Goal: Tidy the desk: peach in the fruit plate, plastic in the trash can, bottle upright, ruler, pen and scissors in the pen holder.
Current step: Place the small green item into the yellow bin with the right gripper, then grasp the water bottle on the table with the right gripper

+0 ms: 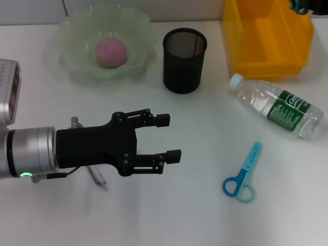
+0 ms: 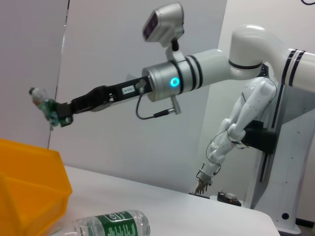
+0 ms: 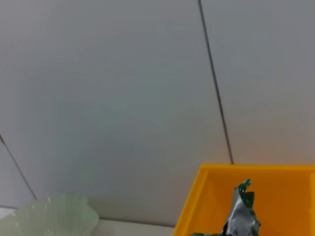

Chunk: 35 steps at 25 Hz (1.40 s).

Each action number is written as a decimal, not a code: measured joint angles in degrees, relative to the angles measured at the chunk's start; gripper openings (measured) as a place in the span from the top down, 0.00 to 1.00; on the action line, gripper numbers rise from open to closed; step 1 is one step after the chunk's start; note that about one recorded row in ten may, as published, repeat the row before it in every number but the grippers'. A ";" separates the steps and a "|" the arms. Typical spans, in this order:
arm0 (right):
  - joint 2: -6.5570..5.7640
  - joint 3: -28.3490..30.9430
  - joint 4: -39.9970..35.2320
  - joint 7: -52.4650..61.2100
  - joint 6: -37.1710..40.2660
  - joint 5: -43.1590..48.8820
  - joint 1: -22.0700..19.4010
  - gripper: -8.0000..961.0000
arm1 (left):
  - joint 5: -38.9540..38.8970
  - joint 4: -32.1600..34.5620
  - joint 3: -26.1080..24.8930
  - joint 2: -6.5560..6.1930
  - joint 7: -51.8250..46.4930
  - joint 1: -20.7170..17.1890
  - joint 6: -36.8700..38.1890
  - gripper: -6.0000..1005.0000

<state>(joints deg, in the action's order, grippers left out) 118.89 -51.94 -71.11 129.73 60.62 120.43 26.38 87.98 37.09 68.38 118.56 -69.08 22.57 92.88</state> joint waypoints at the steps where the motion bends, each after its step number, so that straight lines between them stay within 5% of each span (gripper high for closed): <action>1: -0.22 0.05 3.30 -1.46 -1.25 0.06 1.87 0.89 | 0.00 0.00 0.00 0.00 0.00 0.00 -0.01 0.20; 10: -1.52 -0.05 11.86 -3.42 -4.49 2.24 5.83 0.86 | 0.00 0.00 0.00 0.00 0.00 -0.06 -0.40 0.20; 19: 0.10 0.23 10.10 -8.01 -5.43 1.99 4.51 0.83 | 0.00 0.00 -0.57 0.00 0.00 0.03 -0.66 0.20; 26: 0.18 0.15 9.28 -9.68 -5.22 -0.33 3.09 0.48 | 0.00 0.00 -0.73 0.00 0.00 0.11 -0.86 0.20; 35: 0.09 0.46 9.51 -27.21 5.86 -28.70 -5.07 0.45 | -0.06 0.00 -0.72 0.00 0.00 -0.08 -1.05 0.20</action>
<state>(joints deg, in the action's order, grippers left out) 118.97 -51.48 -61.60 102.51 66.48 91.73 21.31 87.92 37.09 67.66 118.56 -69.08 22.49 91.83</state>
